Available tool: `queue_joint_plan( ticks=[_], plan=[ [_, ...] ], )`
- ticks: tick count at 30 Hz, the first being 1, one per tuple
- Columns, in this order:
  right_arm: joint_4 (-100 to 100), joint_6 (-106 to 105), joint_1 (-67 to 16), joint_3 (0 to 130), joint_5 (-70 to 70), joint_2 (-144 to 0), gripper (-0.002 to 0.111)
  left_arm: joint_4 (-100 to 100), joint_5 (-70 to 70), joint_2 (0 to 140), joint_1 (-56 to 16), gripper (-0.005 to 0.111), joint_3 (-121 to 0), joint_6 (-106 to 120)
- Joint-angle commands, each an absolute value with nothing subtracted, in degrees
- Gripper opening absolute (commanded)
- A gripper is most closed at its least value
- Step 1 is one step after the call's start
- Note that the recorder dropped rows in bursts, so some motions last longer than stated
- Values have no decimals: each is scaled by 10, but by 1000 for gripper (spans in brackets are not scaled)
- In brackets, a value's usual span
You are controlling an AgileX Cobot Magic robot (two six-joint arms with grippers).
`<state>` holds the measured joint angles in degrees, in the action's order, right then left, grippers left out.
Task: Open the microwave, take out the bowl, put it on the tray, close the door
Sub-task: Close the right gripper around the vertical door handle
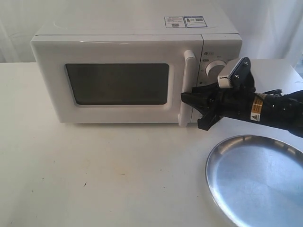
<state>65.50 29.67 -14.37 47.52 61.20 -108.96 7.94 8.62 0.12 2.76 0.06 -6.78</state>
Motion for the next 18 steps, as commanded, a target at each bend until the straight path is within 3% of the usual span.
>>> queue_joint_plan(
  ticks=[1, 18],
  plan=[
    [830, 303, -161, 486, 700, -1086, 0, 77, 86, 0, 27, 0, 0, -72],
    [899, 318, -217, 486, 700, -1027, 0, 77, 86, 0, 27, 0, 0, -72]
  ],
)
